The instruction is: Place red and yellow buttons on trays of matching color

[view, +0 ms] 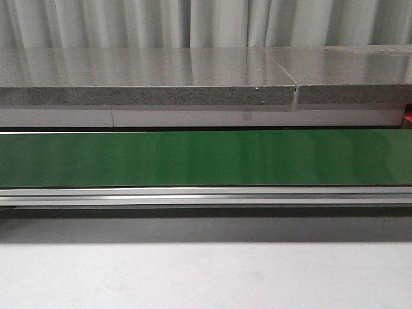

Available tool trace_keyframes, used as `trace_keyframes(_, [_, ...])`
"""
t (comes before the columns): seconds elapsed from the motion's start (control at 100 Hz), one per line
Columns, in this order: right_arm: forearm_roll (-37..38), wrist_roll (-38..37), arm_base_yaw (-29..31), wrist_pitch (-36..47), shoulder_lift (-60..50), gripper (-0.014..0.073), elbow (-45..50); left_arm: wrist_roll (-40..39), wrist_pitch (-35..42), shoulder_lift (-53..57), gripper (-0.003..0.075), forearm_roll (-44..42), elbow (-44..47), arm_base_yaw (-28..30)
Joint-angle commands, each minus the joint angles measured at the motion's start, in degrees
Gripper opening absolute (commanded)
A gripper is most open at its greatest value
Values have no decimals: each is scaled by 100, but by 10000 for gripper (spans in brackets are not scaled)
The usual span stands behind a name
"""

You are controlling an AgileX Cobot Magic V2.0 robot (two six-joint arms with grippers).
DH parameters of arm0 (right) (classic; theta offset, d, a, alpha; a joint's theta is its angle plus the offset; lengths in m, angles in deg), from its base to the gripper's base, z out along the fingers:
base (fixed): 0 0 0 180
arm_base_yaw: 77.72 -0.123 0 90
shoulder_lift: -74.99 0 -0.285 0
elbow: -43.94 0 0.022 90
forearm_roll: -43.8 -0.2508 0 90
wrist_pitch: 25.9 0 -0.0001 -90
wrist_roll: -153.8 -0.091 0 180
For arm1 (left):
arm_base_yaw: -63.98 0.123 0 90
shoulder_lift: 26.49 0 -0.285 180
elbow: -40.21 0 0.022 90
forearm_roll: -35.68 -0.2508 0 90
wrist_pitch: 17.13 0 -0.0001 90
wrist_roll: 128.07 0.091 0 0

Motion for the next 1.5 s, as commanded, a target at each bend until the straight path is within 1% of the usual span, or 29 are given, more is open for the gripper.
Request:
trace_keyframes(0.0, [60, 67, -213, 463, -483, -67, 150, -35, 374, -17, -21, 77, -157, -40])
trace_keyframes(0.19, [60, 67, -304, 540, -1647, -67, 959, -35, 374, -17, -21, 77, -157, -40])
trace_keyframes(0.41, [60, 67, -304, 540, -2754, -67, 1414, -35, 374, -28, -21, 77, -157, -40])
trace_keyframes(0.59, [60, 67, -304, 526, -2960, -67, 1419, -35, 374, -28, -21, 77, -157, -40])
trace_keyframes(0.73, [60, 67, -304, 532, -2960, -67, 1419, -35, 546, -42, -21, 100, -157, -29])
trace_keyframes(0.8, [60, 62, -304, 532, -2960, -67, 1419, -196, 535, -151, -21, 38, -191, 23])
trace_keyframes(0.95, [60, 62, -304, 532, -2960, -67, 1419, -788, 523, -693, -21, -4, -465, 273])
trace_keyframes(1.08, [60, 62, -304, 532, -2960, -67, 1419, -845, 417, -1302, -21, -4, -962, 614])
trace_keyframes(1.19, [60, 62, -304, 532, -2960, -67, 1419, -845, 126, -1923, -20, -4, -1501, 1092])
trace_keyframes(1.28, [60, 62, -304, 532, -2960, -67, 1419, -845, -412, -2530, -16, -4, -1985, 1554])
trace_keyframes(1.33, [60, 62, -304, 532, -2960, -67, 1419, -845, -725, -2889, 9, 6, -2222, 1788])
trace_keyframes(1.38, [60, 62, -304, 532, -2960, -67, 1419, -845, -883, -3225, 62, 19, -2412, 1992])
trace_keyframes(1.43, [60, 62, -304, 532, -2960, -67, 1419, -820, -898, -3525, 141, 19, -2549, 2173])
trace_keyframes(1.49, [60, 62, -304, 532, -2960, -67, 1419, -806, -898, -3845, 270, 19, -2688, 2371])
